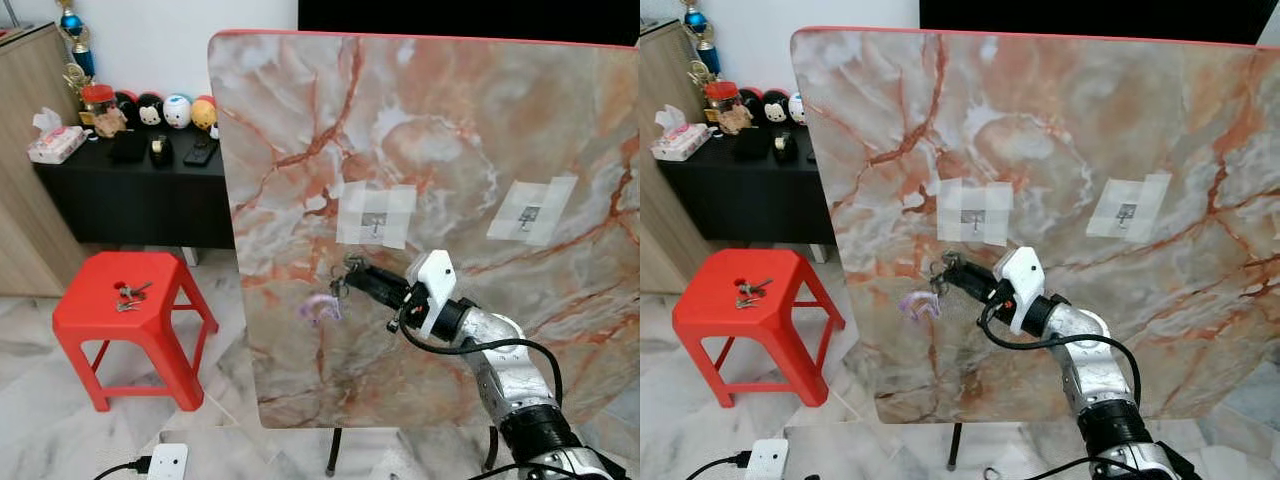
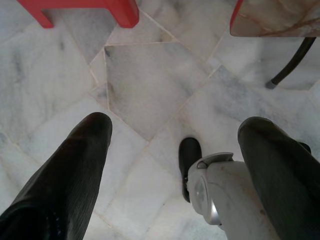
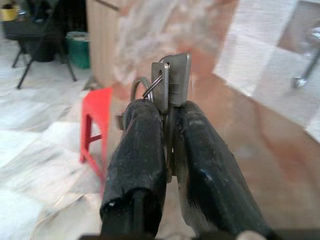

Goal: Hang keys on a hook

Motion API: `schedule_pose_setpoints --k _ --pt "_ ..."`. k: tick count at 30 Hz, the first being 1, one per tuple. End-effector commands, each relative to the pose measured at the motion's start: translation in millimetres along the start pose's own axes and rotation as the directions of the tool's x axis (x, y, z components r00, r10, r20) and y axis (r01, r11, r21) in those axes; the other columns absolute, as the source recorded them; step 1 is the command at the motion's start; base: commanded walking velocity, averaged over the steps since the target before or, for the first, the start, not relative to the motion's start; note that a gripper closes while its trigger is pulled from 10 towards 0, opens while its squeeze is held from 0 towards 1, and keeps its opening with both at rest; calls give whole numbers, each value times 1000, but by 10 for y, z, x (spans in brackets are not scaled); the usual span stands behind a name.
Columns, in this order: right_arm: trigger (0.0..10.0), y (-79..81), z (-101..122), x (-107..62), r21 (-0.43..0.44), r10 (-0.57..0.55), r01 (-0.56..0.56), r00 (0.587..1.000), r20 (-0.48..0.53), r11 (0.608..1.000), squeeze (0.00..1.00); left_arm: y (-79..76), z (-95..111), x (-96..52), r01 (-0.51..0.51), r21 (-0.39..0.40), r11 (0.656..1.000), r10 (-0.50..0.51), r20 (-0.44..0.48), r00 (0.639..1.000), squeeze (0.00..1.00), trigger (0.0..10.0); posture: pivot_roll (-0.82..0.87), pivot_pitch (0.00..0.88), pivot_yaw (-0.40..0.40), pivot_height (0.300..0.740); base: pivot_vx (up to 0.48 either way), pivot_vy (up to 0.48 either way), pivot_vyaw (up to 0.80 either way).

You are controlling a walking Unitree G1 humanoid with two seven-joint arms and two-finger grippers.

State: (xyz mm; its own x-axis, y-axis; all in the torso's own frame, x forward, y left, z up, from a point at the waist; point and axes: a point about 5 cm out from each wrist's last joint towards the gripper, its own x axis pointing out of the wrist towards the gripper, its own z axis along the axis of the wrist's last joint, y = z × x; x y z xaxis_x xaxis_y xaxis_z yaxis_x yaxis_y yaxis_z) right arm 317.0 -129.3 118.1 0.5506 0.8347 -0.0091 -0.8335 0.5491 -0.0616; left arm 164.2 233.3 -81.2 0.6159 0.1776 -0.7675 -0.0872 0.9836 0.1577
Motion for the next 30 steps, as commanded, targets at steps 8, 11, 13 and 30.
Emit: schedule_pose_setpoints --k 8,11,13,30 --pt "10000 -111 185 -25 -7 -16 16 998 61 1000 0 5 -55 -12 2 -3 1000 -2 -23 1000 0 10000 81 0 -84 740 0 0 0" --pt "10000 -121 222 -27 9 -27 26 996 90 1000 0 -30 -34 -4 6 -2 1000 -6 -20 1000 0 10000 78 0 -79 740 0 0 0" --pt "10000 -133 239 -33 17 -42 40 994 103 999 0 -52 -19 2 10 3 1000 -10 -18 1000 0 10000 72 0 -72 740 0 0 0" --pt "10000 -74 190 -100 41 -30 27 995 94 999 0 -103 -8 5 25 33 999 -25 -12 1000 0 10000 67 0 -63 740 0 -74 0"
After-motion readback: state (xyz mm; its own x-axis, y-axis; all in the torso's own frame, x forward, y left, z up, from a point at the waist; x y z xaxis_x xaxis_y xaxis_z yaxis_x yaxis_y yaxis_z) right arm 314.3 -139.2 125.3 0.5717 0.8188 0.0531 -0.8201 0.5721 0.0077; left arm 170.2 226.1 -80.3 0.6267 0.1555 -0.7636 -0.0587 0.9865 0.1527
